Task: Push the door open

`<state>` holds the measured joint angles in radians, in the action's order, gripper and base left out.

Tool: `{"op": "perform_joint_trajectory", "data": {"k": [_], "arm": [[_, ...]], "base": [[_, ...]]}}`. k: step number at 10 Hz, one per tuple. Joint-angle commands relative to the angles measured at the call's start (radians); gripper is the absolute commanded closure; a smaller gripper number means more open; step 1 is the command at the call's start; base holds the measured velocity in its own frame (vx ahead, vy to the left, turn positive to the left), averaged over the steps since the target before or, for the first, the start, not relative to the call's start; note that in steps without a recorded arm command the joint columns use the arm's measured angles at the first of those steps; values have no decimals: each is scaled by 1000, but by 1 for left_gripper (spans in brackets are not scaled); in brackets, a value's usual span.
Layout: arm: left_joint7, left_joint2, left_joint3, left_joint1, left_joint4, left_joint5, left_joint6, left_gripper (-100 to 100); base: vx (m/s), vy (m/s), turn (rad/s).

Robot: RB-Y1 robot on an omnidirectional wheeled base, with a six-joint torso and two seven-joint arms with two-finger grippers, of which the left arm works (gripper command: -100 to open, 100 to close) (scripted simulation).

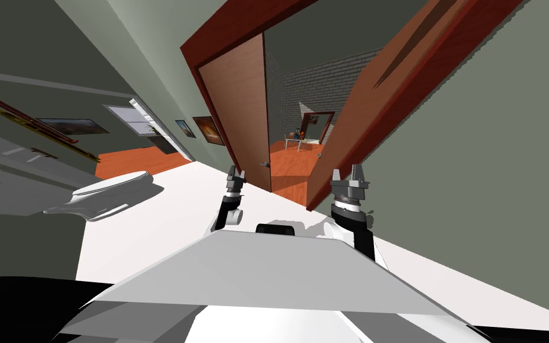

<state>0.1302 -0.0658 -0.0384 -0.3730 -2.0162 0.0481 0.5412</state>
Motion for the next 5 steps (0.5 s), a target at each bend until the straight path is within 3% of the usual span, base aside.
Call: {"op": "perform_joint_trajectory", "data": {"k": [1, 2, 5], "arm": [[0, -3, -6, 21, 50, 0, 12, -100], [0, -3, -6, 21, 55, 0, 12, -100], [-1, -8, -20, 61, 147, 2, 31, -100]], "base": [[94, 43, -17], [64, 31, -5], [62, 45, -11]]}}
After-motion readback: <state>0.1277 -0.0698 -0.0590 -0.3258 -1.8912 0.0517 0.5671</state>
